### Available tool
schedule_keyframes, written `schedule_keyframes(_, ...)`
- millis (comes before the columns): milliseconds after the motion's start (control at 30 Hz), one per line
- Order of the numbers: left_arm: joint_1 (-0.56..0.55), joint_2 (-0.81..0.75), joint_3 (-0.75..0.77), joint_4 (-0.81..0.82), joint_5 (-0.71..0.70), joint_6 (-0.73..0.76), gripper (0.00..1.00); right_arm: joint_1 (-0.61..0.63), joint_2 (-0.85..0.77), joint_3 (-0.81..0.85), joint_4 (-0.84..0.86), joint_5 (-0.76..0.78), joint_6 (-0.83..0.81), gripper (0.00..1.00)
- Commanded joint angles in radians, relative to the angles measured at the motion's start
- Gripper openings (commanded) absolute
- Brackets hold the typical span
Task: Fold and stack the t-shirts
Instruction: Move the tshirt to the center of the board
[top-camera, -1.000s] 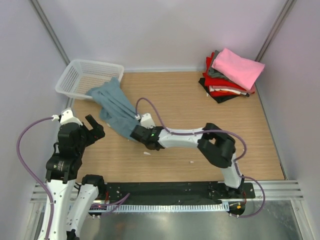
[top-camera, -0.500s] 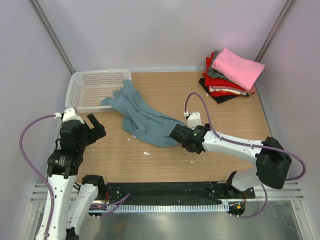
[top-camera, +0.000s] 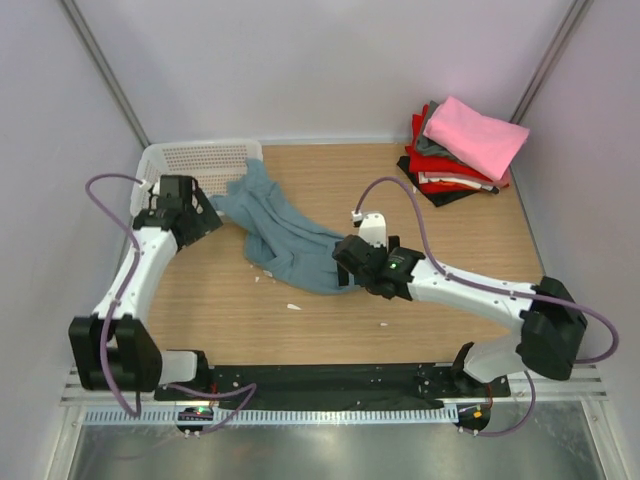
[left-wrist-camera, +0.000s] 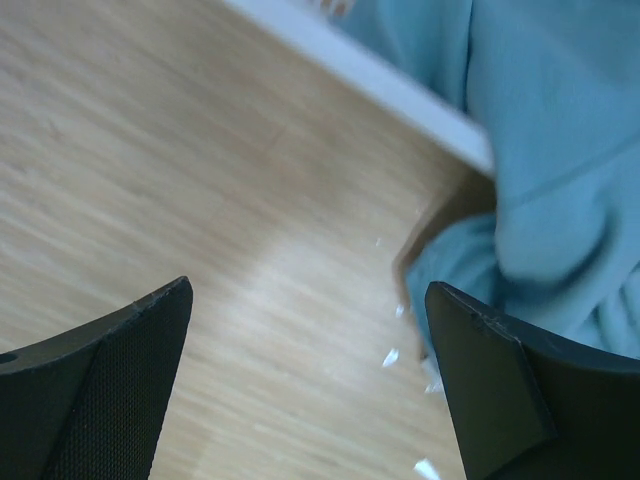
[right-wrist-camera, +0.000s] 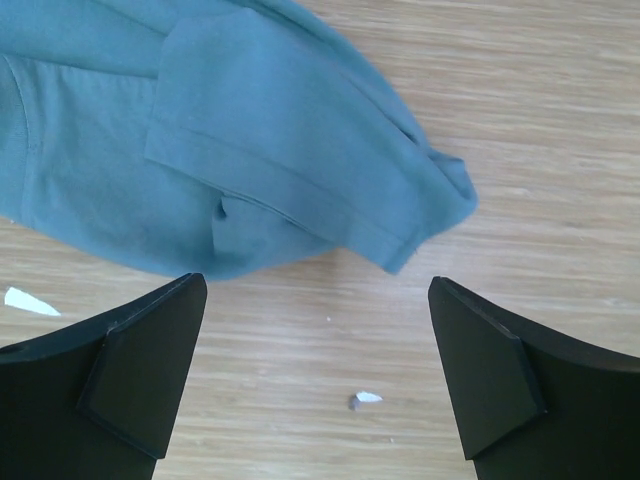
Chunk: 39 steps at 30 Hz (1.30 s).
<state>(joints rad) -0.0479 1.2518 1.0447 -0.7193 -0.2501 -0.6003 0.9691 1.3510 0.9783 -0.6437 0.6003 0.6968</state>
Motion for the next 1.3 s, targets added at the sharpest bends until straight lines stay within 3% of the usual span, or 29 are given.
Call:
schedule_keyframes(0, 0.043, 0.131, 0.155, 0.075, -0.029, -0.033, 1.0, 0.0, 0.097, 0.063, 0.071, 0.004, -0.08, 1.0)
schedule_keyframes(400, 0.143, 0.489, 0.342, 0.055, -0.083, -0.108, 1.0, -0.079, 0.201, 0.019, 0.238, -0.112, -0.138, 1.0)
schedule_keyframes(533, 0.187, 0.587, 0.397, 0.067, -0.025, -0.107, 0.95, -0.145, 0.279, 0.005, 0.289, -0.204, -0.163, 0.86)
schedule_keyframes(567, 0.187, 0.63, 0.456, 0.051, -0.034, -0.099, 0.93, -0.15, 0.292, 0.002, 0.289, -0.209, -0.166, 0.78)
schedule_keyframes(600, 0.187, 0.655, 0.486, 0.034, -0.038, -0.093, 0.88, -0.152, 0.301, -0.004, 0.292, -0.214, -0.166, 0.72)
schedule_keyframes(667, 0.186, 0.705, 0.56, 0.003, -0.051, -0.07, 0.74, -0.152, 0.321, -0.016, 0.292, -0.23, -0.16, 0.51)
schedule_keyframes(700, 0.187, 0.715, 0.583, -0.005, -0.055, -0.066, 0.55, -0.153, 0.321, -0.021, 0.286, -0.235, -0.154, 0.44)
schedule_keyframes(733, 0.187, 0.725, 0.603, -0.023, -0.06, -0.055, 0.43, -0.153, 0.323, -0.024, 0.283, -0.241, -0.148, 0.26)
schedule_keyframes(767, 0.187, 0.736, 0.638, -0.029, -0.069, -0.05, 0.31, -0.156, 0.318, -0.032, 0.277, -0.238, -0.143, 0.18)
schedule_keyframes(800, 0.187, 0.747, 0.65, -0.035, -0.075, -0.044, 0.11, -0.159, 0.316, -0.036, 0.262, -0.237, -0.135, 0.1)
schedule_keyframes(833, 0.187, 0.752, 0.663, -0.045, -0.086, -0.038, 0.01, -0.167, 0.312, -0.041, 0.248, -0.229, -0.128, 0.01)
schedule_keyframes(1000, 0.213, 0.77, 0.731, -0.078, -0.144, 0.022, 0.0, -0.251, 0.206, -0.122, 0.145, -0.108, -0.082, 0.01)
schedule_keyframes(1267, 0.302, 0.822, 0.793, -0.144, -0.094, -0.024, 0.0, -0.472, 0.025, -0.205, 0.046, -0.082, -0.021, 0.01)
